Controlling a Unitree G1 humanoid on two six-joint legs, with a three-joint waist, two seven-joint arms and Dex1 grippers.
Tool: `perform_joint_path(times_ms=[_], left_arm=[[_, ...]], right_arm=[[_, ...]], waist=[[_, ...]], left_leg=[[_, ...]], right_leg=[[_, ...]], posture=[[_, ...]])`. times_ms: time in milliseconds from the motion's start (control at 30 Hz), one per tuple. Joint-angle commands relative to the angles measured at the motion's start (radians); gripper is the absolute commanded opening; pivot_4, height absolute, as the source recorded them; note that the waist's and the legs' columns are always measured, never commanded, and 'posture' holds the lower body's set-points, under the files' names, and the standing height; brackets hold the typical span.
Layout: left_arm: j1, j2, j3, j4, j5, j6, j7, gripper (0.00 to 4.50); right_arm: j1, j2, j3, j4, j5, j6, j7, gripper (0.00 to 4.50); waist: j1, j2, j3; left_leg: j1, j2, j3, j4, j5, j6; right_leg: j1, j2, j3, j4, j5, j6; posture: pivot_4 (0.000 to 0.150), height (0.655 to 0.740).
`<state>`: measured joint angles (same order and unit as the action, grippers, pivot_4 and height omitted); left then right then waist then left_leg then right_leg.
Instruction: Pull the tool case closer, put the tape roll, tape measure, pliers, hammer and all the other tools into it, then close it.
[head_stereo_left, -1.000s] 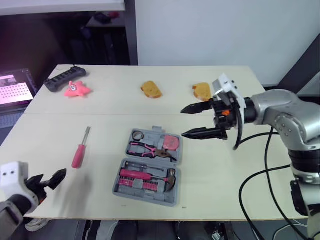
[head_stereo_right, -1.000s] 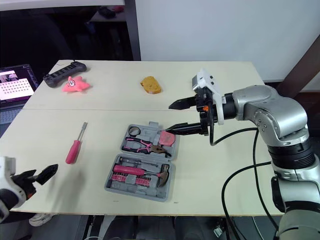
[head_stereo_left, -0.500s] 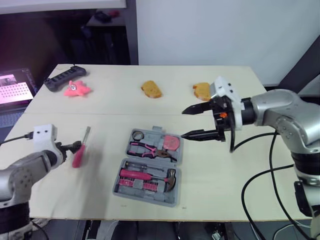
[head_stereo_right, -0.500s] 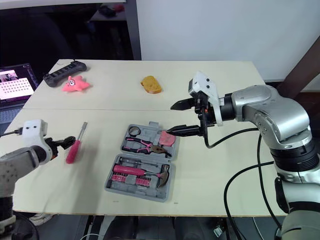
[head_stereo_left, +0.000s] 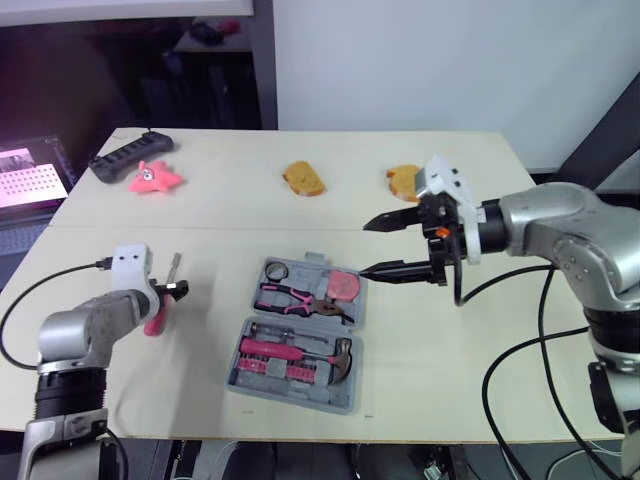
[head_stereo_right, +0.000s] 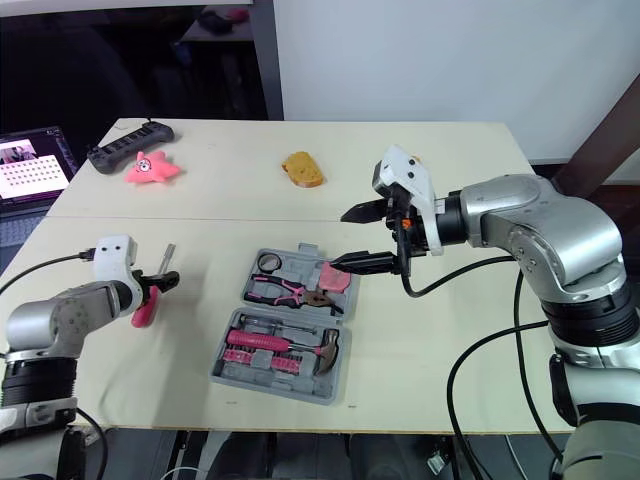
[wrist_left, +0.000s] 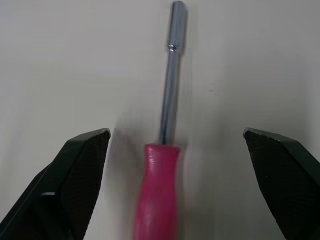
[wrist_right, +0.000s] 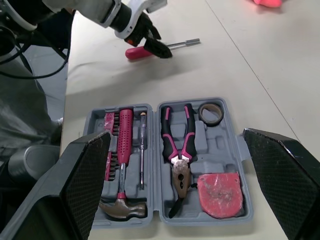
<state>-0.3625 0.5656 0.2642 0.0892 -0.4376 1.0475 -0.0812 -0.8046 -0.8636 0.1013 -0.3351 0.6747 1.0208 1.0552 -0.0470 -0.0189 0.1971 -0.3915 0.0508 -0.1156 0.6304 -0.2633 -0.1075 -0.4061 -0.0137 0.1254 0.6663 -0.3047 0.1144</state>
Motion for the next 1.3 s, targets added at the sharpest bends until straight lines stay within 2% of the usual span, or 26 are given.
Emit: perform_joint_path(times_ms=[33,233,267,433,600,667,800,867,933,1000,1067,1133,1200,1300], left_arm=[[-0.007,0.001,0.011,-0.007,0.031,-0.007,-0.003,3.61],[-0.024,-0.007,0.022,-0.02,0.044,0.016,-0.002,0.54],[-0.026,-0.008,0.023,-0.021,0.046,0.019,-0.003,0.38],[-0.026,0.015,0.036,-0.039,0.047,0.048,-0.018,0.39],[-0.019,0.106,-0.002,-0.087,0.043,0.074,-0.116,0.39],[0.01,0.176,-0.049,-0.148,0.027,0.031,-0.235,0.39],[0.122,0.428,-0.175,-0.291,0.074,-0.243,-0.593,0.39],[0.117,0.533,-0.205,-0.3,0.04,-0.294,-0.782,0.39],[0.042,0.602,-0.248,-0.31,0.001,-0.305,-0.947,0.39],[-0.01,0.638,-0.286,-0.318,-0.01,-0.319,-1.048,0.39],[-0.054,0.689,-0.373,-0.378,0.025,-0.385,-1.195,0.39],[-0.076,0.709,-0.421,-0.408,0.059,-0.451,-1.272,0.39],[-0.098,0.708,-0.455,-0.423,0.086,-0.48,-1.308,0.39],[-0.235,0.643,-0.579,-0.448,0.146,-0.44,-1.37,0.39]], right_arm=[[-0.018,-0.005,-0.037,-0.035,0.017,0.001,-0.014,4.5],[-0.019,-0.009,-0.038,-0.041,0.027,0.019,-0.028,4.5],[-0.02,-0.008,-0.037,-0.04,0.027,0.02,-0.03,4.5],[-0.029,0.002,-0.03,-0.029,0.026,0.015,-0.04,4.5],[-0.02,0.007,-0.023,-0.029,0.023,0.004,-0.038,4.5],[-0.01,0.001,-0.018,-0.035,0.021,-0.003,-0.028,4.5],[0.025,-0.028,-0.007,-0.052,0.009,-0.032,0.005,4.5],[0.053,-0.058,0.001,-0.059,0.002,-0.024,0.014,4.5],[0.136,-0.135,0.014,-0.088,-0.034,-0.055,0.05,4.5],[0.18,-0.163,0.013,-0.105,-0.044,-0.069,0.054,4.5],[0.248,-0.18,-0.004,-0.148,-0.059,-0.083,0.029,4.5],[0.287,-0.19,-0.008,-0.181,-0.073,-0.088,0.009,4.5],[0.314,-0.193,-0.011,-0.217,-0.083,-0.09,-0.014,4.5],[0.398,-0.186,-0.05,-0.313,-0.091,-0.108,-0.067,4.5]], waist=[[0.001,0.0,0.0],[0.003,0.0,0.0],[0.003,0.0,0.0],[0.003,0.0,0.0],[0.001,0.0,0.0],[0.001,0.0,0.0],[0.001,0.0,0.0],[0.005,0.001,0.001],[0.017,0.002,0.003],[0.019,0.004,0.003],[0.007,0.004,0.004],[0.001,0.006,0.005],[-0.006,0.007,0.006],[-0.009,0.008,0.006]], left_leg=[[0.0,0.0,0.0,0.0,0.0,0.0],[0.0,0.0,0.0,0.0,0.0,0.0],[0.0,0.0,0.0,0.0,0.0,0.0],[0.0,0.0,0.0,0.0,0.0,0.0],[0.0,0.0,0.0,0.0,0.0,0.0],[0.0,0.0,0.0,0.0,0.0,0.0],[-0.001,0.0,0.0,-0.002,0.0,0.0],[-0.001,0.0,0.0,-0.003,0.0,-0.001],[-0.003,0.0,0.0,-0.002,0.001,-0.001],[-0.003,0.0,0.0,-0.002,0.001,-0.001],[-0.004,0.0,0.001,-0.001,0.0,-0.001],[-0.003,0.0,0.001,-0.001,0.0,-0.001],[-0.003,0.0,0.001,-0.002,0.0,-0.001],[-0.003,0.001,0.0,-0.001,0.0,0.0]], right_leg=[[0.0,0.0,0.0,0.0,0.0,0.0],[0.0,0.0,0.0,0.0,0.0,0.0],[0.0,0.0,0.0,0.0,0.0,0.0],[0.0,0.0,0.0,0.0,0.0,0.0],[0.0,0.0,0.0,0.0,0.0,0.0],[0.0,0.0,0.0,0.0,0.0,0.0],[-0.002,0.0,0.0,-0.001,0.0,0.0],[-0.002,-0.001,0.0,-0.001,0.0,0.0],[-0.002,-0.001,-0.001,-0.001,0.0,0.0],[-0.002,-0.001,-0.002,-0.002,-0.001,0.0],[-0.002,-0.001,-0.001,-0.002,-0.001,0.0],[-0.002,-0.001,-0.001,-0.002,-0.001,0.0],[-0.003,0.0,0.0,-0.002,-0.001,0.0],[-0.003,0.002,0.0,0.0,-0.001,0.0]], posture=[[0.15,0.74],[0.15,0.74],[0.15,0.74],[0.15,0.74],[0.15,0.74],[0.15,0.74],[0.15,0.74],[0.15,0.74],[0.15,0.74],[0.15,0.74],[0.15,0.74],[0.15,0.74],[0.15,0.74],[0.15,0.74]])
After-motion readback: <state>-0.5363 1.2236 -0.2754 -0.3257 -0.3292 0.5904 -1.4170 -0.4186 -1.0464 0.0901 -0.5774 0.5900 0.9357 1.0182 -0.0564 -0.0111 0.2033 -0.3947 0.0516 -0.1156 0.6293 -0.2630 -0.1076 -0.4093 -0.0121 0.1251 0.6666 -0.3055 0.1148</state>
